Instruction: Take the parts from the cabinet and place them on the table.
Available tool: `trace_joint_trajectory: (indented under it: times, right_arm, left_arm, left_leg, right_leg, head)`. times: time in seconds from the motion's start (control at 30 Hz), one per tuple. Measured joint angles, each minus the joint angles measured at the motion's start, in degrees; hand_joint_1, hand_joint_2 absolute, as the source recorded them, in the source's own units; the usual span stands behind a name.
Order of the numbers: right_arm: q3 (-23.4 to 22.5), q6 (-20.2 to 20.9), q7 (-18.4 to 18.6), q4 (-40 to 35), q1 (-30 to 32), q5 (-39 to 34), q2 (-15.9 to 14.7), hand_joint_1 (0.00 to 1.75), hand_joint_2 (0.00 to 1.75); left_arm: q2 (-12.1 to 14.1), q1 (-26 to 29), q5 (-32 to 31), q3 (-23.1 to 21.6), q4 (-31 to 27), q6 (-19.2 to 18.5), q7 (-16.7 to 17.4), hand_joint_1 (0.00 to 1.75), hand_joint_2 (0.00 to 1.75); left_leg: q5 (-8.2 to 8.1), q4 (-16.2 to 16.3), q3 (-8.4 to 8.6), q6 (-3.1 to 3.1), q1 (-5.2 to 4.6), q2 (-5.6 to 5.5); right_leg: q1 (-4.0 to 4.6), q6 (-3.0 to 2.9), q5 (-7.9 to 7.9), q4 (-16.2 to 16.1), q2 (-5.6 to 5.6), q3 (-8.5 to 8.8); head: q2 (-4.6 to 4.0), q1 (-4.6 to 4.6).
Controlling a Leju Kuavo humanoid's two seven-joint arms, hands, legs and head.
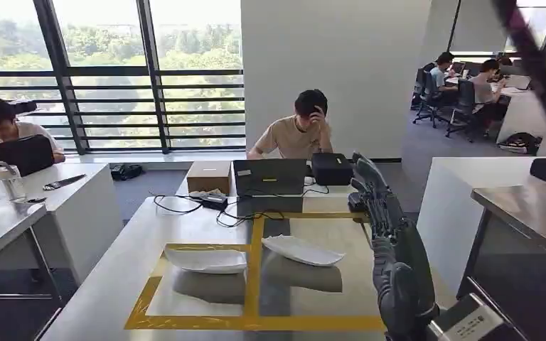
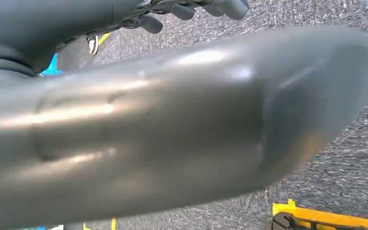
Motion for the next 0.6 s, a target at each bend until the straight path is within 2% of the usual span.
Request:
trace_joint_trajectory:
  times: [0.07, 0.1, 0.13, 0.17, 0.2, 0.23, 0.27, 0.3, 0.33, 0.37, 0.4, 0.43, 0.47, 0.5, 0.57, 0.6]
  right_arm:
    - [0.0, 0.0, 0.3, 0.0, -0.1, 0.0, 0.0, 0.00, 0.00]
    - [0.0, 0.0, 0.4, 0.1, -0.1, 0.0, 0.0, 0.00, 0.00]
    - [0.1, 0.0, 0.4, 0.1, -0.1, 0.0, 0.0, 0.00, 0.00]
    - [0.2, 0.0, 0.5, 0.2, -0.1, 0.1, 0.0, 0.00, 0.00]
    - [0.2, 0.0, 0.5, 0.2, -0.1, 0.1, 0.0, 0.00, 0.00]
    - [0.2, 0.0, 0.5, 0.3, 0.0, 0.1, 0.0, 0.00, 0.00]
    - [0.2, 0.0, 0.5, 0.3, 0.0, 0.1, 0.0, 0.00, 0.00]
    - [0.3, 0.0, 0.5, 0.4, 0.0, 0.2, 0.0, 0.00, 0.00]
    - [0.3, -0.1, 0.5, 0.6, 0.1, 0.3, 0.0, 0.00, 0.00]
    - [0.3, -0.4, 0.7, 0.9, 0.2, 0.7, -0.1, 0.00, 0.00]
    - [0.3, -0.7, 0.7, 1.3, 0.2, 0.8, -0.2, 0.00, 0.00]
    - [0.3, -1.0, 0.6, 1.9, 0.2, 1.1, -0.3, 0.00, 0.00]
    - [0.3, -1.4, 0.4, 2.2, 0.4, 1.2, -0.4, 0.00, 0.00]
    - [0.3, -2.1, 0.3, 3.1, 0.8, 1.4, -0.6, 0.00, 0.00]
    - [0.1, -3.6, 0.2, 5.2, 2.7, 1.9, -1.4, 0.00, 0.00]
    - [-0.3, -4.3, 0.1, 6.3, 4.2, 1.8, -1.8, 0.00, 0.00]
  left_arm:
    - [0.0, 0.0, 0.0, 0.0, 0.0, 0.0, 0.1, 0.00, 0.00]
    - [0.1, 0.1, 0.0, 0.0, 0.0, 0.0, 0.1, 0.00, 0.00]
    - [0.1, 0.2, -0.1, 0.0, 0.0, 0.0, 0.1, 0.00, 0.00]
    - [0.0, 0.2, -0.1, 0.0, 0.0, 0.0, 0.3, 0.00, 0.00]
    - [0.0, 0.2, -0.1, 0.0, 0.0, 0.0, 0.3, 0.00, 0.00]
    - [0.0, 0.2, -0.1, 0.0, 0.0, 0.0, 0.3, 0.00, 0.00]
    - [0.0, 0.2, -0.1, 0.0, 0.0, 0.0, 0.3, 0.00, 0.00]
    - [0.0, 0.2, -0.1, 0.0, 0.0, 0.0, 0.3, 0.00, 0.00]
    - [0.0, 0.2, -0.1, 0.0, 0.0, 0.0, 0.3, 0.00, 0.00]
    - [0.1, 0.2, -0.1, 0.0, 0.0, 0.0, 0.3, 0.00, 0.00]
    - [0.1, 0.2, -0.1, 0.0, 0.0, 0.0, 0.2, 0.00, 0.00]
    - [0.0, 0.1, -0.1, 0.0, 0.0, 0.0, 0.2, 0.00, 0.00]
    - [0.0, 0.1, 0.0, 0.0, 0.0, 0.0, 0.0, 0.00, 0.00]
    - [0.0, 0.2, 0.1, 0.0, 0.0, 0.1, -0.1, 0.00, 0.00]
    - [0.0, 0.6, 0.7, 0.0, 0.0, 0.1, -0.4, 0.00, 0.00]
    - [0.0, 1.0, 0.9, 0.0, 0.0, 0.1, -0.6, 0.00, 0.00]
  left_leg:
    - [1.08, -0.5, -0.16, -0.73, 0.21, 0.00]
    - [1.31, -0.4, -0.52, -1.00, 0.10, -0.12]
    - [-0.80, 0.5, -1.35, -1.40, 0.22, -0.45]
    - [-4.00, 2.9, -1.96, -1.70, 0.35, -0.50]
    - [-7.83, 7.3, -3.03, -2.16, 0.64, -0.50]
    - [-10.31, 11.6, -3.87, -2.54, 0.84, -0.49]
    - [-11.22, 14.8, -4.29, -2.84, 0.96, -0.48]
    - [-10.47, 16.2, -3.94, -3.07, 1.14, -0.48]
    - [-8.49, 15.4, -2.49, -3.22, 1.38, -0.46]
    - [-6.36, 12.8, -0.20, -3.34, 1.57, -0.46]
    - [-5.00, 8.2, 3.27, -3.46, 1.76, -0.46]
    - [-6.54, 2.5, 6.93, -3.65, 1.96, -0.53]
    - [-8.07, -0.8, 9.35, -3.38, 1.50, -0.80]
    - [-7.72, -0.5, 8.72, -2.48, 1.31, -0.98]
    - [-7.33, -0.5, 8.22, -1.55, 1.01, -0.95]
    - [-6.69, -0.8, 7.53, -0.72, 1.21, -0.88]
  right_leg:
    - [0.16, -0.72, 0.62, -0.2, 0.02, -0.46]
    - [-0.57, -1.21, 1.67, -0.9, -0.22, -0.99]
    - [-0.61, -1.47, 2.37, -1.2, -0.31, -1.47]
    - [-0.66, -1.87, 2.93, -1.2, -0.33, -2.06]
    - [-0.65, -1.89, 3.65, -1.2, -0.32, -2.91]
    - [-0.65, -1.82, 4.25, -1.2, -0.35, -3.64]
    - [-0.65, -1.72, 4.82, -1.1, -0.41, -4.44]
    - [-0.70, -1.57, 5.38, -1.0, -0.48, -5.01]
    - [-0.76, -1.37, 5.97, -0.8, -0.51, -5.89]
    - [-0.84, -1.11, 6.54, -0.7, -0.51, -6.68]
    - [-0.98, -0.79, 7.05, -0.5, -0.51, -7.42]
    - [-0.98, -0.32, 7.47, -0.1, -0.52, -7.91]
    - [-0.83, 0.07, 7.82, -0.1, -0.47, -8.35]
    - [-0.70, 0.50, 8.40, -0.3, -0.57, -8.27]
    - [-0.79, 1.26, 9.41, -0.6, -0.58, -8.29]
    - [-0.90, 1.66, 9.71, -0.8, -0.57, -8.47]
  head:
    - [0.00, 0.09]
    - [0.00, 0.11]
    - [-0.02, -0.04]
    - [0.00, -0.18]
    - [0.00, -0.28]
    - [0.00, -0.28]
    - [0.00, -0.33]
    - [0.00, -0.37]
    - [0.00, -0.37]
    - [0.00, -0.42]
    - [0.00, -0.39]
    - [0.00, -0.48]
    - [0.00, -0.55]
    - [0.00, -0.37]
    - [0.00, -0.33]
    - [0.00, -0.33]
